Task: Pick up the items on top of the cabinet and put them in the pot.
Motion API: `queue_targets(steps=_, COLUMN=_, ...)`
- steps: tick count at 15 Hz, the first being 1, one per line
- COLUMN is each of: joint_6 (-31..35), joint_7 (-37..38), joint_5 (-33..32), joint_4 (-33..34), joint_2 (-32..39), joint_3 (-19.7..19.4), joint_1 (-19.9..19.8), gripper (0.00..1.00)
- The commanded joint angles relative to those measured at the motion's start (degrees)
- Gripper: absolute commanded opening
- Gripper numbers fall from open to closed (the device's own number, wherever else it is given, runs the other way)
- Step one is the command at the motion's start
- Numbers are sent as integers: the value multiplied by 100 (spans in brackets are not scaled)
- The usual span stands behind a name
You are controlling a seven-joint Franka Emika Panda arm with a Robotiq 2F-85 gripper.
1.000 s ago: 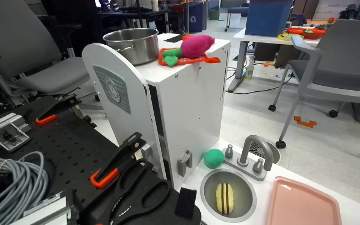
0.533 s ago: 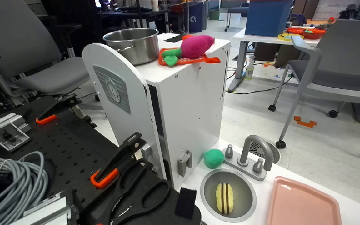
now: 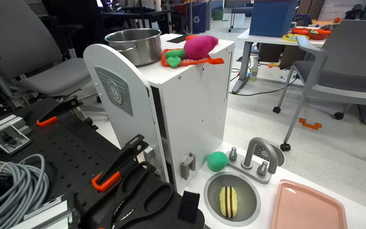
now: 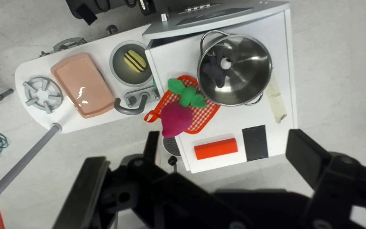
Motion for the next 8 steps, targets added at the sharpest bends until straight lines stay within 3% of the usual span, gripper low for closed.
queue_targets(steps=1, joint_6=123, joint_7=458, joint_5=-226, joint_4=526, joint_2=642, joint_3=-38, joint_1=-236, gripper=100)
queue_targets(steps=8, joint_6=195, joint_7=1212, joint_5=-575, joint_4=1110, joint_2=1551, joint_3=-174, joint_1=-436, gripper=100)
